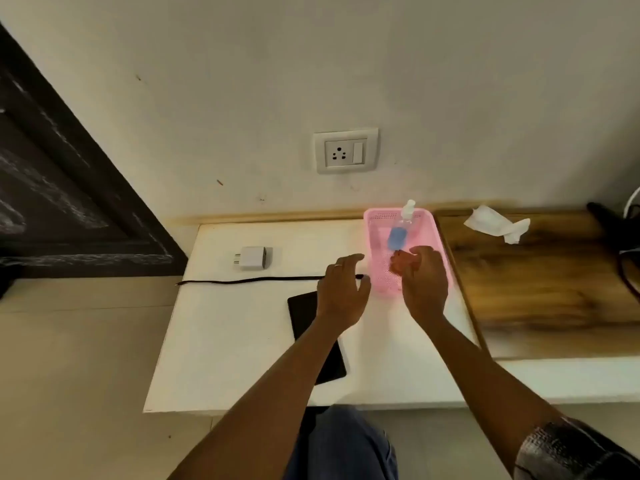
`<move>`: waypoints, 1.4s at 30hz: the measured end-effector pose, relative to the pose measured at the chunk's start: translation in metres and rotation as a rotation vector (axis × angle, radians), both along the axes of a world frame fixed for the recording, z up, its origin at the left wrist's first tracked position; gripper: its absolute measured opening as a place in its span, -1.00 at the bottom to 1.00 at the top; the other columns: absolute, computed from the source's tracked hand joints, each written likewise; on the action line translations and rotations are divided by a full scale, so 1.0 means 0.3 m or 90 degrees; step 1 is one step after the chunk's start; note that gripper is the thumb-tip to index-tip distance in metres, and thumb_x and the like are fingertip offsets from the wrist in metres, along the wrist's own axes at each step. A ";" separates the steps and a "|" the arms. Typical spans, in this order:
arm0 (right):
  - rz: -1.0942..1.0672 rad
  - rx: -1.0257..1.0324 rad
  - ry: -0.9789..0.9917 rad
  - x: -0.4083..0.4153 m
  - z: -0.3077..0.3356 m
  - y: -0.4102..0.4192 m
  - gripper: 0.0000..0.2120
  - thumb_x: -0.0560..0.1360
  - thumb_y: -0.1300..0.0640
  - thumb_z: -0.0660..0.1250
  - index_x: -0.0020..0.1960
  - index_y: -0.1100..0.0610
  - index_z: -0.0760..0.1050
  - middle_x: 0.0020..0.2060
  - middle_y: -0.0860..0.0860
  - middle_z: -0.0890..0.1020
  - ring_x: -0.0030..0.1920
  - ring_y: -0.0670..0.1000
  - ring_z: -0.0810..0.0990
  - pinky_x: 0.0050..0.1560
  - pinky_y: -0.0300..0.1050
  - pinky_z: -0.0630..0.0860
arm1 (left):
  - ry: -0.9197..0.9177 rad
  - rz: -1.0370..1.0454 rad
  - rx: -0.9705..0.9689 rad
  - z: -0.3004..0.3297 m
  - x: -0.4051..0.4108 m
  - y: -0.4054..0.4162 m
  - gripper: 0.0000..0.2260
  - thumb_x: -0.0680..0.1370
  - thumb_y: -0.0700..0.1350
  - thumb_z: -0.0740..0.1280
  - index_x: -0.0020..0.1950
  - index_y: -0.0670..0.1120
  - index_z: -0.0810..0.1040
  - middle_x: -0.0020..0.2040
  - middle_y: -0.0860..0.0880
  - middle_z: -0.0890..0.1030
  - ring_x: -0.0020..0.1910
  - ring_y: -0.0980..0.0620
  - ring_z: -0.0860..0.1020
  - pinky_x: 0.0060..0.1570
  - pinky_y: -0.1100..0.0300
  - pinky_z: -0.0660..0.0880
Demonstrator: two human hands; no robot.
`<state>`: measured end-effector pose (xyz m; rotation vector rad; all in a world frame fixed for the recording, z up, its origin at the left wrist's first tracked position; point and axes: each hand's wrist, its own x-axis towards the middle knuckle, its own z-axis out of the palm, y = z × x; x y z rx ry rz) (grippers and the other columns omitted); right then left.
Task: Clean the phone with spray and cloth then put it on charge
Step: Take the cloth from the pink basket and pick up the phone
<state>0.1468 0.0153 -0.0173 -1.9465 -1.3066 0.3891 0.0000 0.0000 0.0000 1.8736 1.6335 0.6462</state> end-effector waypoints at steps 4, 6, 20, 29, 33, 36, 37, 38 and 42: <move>-0.066 -0.102 0.106 0.067 0.001 0.144 -0.48 0.41 0.05 0.44 0.27 0.15 0.33 0.18 0.12 0.50 0.11 0.12 0.52 0.02 -0.13 0.46 | 0.042 -0.055 -0.013 0.000 0.107 0.143 -0.57 0.59 -0.04 0.22 0.46 -0.05 0.30 0.39 -0.07 0.45 0.35 -0.13 0.39 0.27 -0.07 0.35; -0.033 -0.138 0.112 0.090 -0.019 0.193 -0.41 0.43 0.04 0.42 0.35 0.17 0.27 0.27 0.15 0.44 0.21 0.15 0.47 0.18 -0.03 0.44 | 0.069 -0.075 -0.045 -0.018 0.156 0.201 -0.53 0.59 -0.01 0.21 0.49 -0.05 0.24 0.41 -0.09 0.44 0.37 -0.16 0.38 0.28 -0.10 0.31; -0.048 -0.075 0.205 0.030 -0.089 0.264 -0.64 0.55 -0.05 0.23 0.28 0.09 0.38 0.15 0.06 0.58 0.09 0.10 0.57 0.16 0.01 0.49 | 0.109 -0.090 -0.096 -0.110 0.240 0.303 -0.41 0.59 0.06 0.23 0.55 -0.01 0.09 0.48 -0.07 0.36 0.49 -0.11 0.24 0.44 -0.26 -0.08; 0.010 0.101 0.162 -0.164 0.042 0.014 -0.69 0.46 -0.08 0.35 0.15 0.00 0.45 -0.01 -0.09 0.61 -0.05 -0.14 0.55 -0.02 -0.32 0.45 | -0.229 0.002 0.011 0.013 0.055 -0.023 -0.39 0.57 -0.18 0.32 0.54 -0.02 0.11 0.47 0.05 0.34 0.40 0.06 0.37 0.29 0.27 0.35; 0.039 0.109 0.196 -0.281 0.052 -0.122 -0.67 0.47 0.02 0.38 0.19 0.10 0.47 0.07 -0.01 0.63 0.01 -0.06 0.57 0.03 -0.20 0.49 | -0.267 0.041 -0.010 -0.008 -0.040 -0.157 -0.39 0.58 -0.21 0.31 0.54 0.04 0.09 0.48 0.13 0.27 0.43 0.17 0.27 0.36 0.33 0.27; 0.047 0.050 0.235 -0.306 0.043 -0.182 -0.66 0.48 0.03 0.37 0.22 0.09 0.45 0.11 0.01 0.61 0.07 -0.02 0.57 0.10 -0.14 0.49 | -0.261 0.048 -0.056 -0.024 -0.077 -0.213 -0.37 0.57 -0.22 0.31 0.55 0.02 0.09 0.50 0.02 0.32 0.44 0.06 0.32 0.40 0.09 0.35; 0.048 0.030 0.241 -0.310 0.036 -0.198 -0.65 0.49 0.04 0.36 0.23 0.10 0.44 0.13 0.02 0.60 0.09 0.00 0.57 0.12 -0.14 0.48 | -0.251 0.041 -0.072 -0.029 -0.086 -0.225 -0.36 0.57 -0.22 0.31 0.56 0.01 0.08 0.49 0.00 0.32 0.44 0.04 0.33 0.39 0.10 0.36; 0.053 0.007 0.242 -0.311 0.027 -0.211 -0.64 0.50 0.05 0.35 0.25 0.12 0.43 0.16 0.04 0.59 0.12 0.02 0.57 0.15 -0.12 0.47 | -0.238 0.031 -0.092 -0.035 -0.092 -0.232 -0.35 0.57 -0.21 0.31 0.56 0.02 0.05 0.50 -0.01 0.30 0.45 0.02 0.32 0.38 0.15 0.35; 0.081 -0.076 0.251 -0.292 -0.014 -0.242 -0.60 0.53 0.13 0.31 0.33 0.17 0.37 0.25 0.11 0.54 0.22 0.10 0.52 0.25 -0.01 0.43 | -0.198 -0.003 -0.187 -0.055 -0.090 -0.246 -0.34 0.59 -0.10 0.29 0.56 0.06 -0.03 0.54 0.01 0.22 0.48 -0.01 0.28 0.35 0.17 0.32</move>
